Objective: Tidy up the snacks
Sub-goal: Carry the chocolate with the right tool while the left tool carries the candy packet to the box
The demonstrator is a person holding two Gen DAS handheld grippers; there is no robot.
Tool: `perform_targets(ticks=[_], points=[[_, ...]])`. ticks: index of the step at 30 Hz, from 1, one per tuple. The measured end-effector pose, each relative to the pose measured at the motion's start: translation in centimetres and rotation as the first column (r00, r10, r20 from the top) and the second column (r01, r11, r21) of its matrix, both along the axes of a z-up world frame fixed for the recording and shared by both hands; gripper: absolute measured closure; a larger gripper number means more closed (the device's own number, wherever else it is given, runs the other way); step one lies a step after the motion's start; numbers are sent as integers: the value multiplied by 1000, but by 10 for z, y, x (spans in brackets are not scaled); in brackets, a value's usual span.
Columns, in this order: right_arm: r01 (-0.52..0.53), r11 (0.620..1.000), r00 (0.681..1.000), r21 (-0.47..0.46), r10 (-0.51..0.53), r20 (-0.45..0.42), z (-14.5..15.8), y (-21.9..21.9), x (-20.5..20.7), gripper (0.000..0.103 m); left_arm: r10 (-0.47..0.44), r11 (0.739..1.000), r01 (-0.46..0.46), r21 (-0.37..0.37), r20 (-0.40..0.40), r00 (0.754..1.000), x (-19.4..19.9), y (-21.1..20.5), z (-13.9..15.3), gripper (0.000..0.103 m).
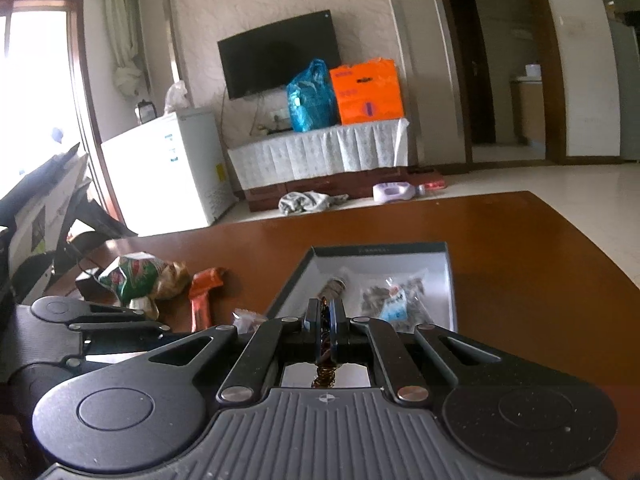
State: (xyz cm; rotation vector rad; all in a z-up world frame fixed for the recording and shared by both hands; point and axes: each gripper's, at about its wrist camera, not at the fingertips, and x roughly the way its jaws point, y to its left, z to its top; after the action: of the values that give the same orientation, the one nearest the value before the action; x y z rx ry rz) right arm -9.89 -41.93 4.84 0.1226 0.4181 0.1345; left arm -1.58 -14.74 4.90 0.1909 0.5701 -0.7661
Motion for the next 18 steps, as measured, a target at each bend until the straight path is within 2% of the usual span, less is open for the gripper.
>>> perform_targets(ticks=[2,14,18], points=[[7,1000,1000,-5,-8,-12,-2,-1,-7,96,-27,1000,27,1,-35,999,-1,-2,-3,86],[96,993,993,64,-92,-69,-10,-23,-34,96,-109,993,111,33,-47,993,-21,-29,-21,87],[116,993,987,35,-112,-116,-13,-22,-35,96,-120,992,122,15,-98,988,-19,-35,-29,86]])
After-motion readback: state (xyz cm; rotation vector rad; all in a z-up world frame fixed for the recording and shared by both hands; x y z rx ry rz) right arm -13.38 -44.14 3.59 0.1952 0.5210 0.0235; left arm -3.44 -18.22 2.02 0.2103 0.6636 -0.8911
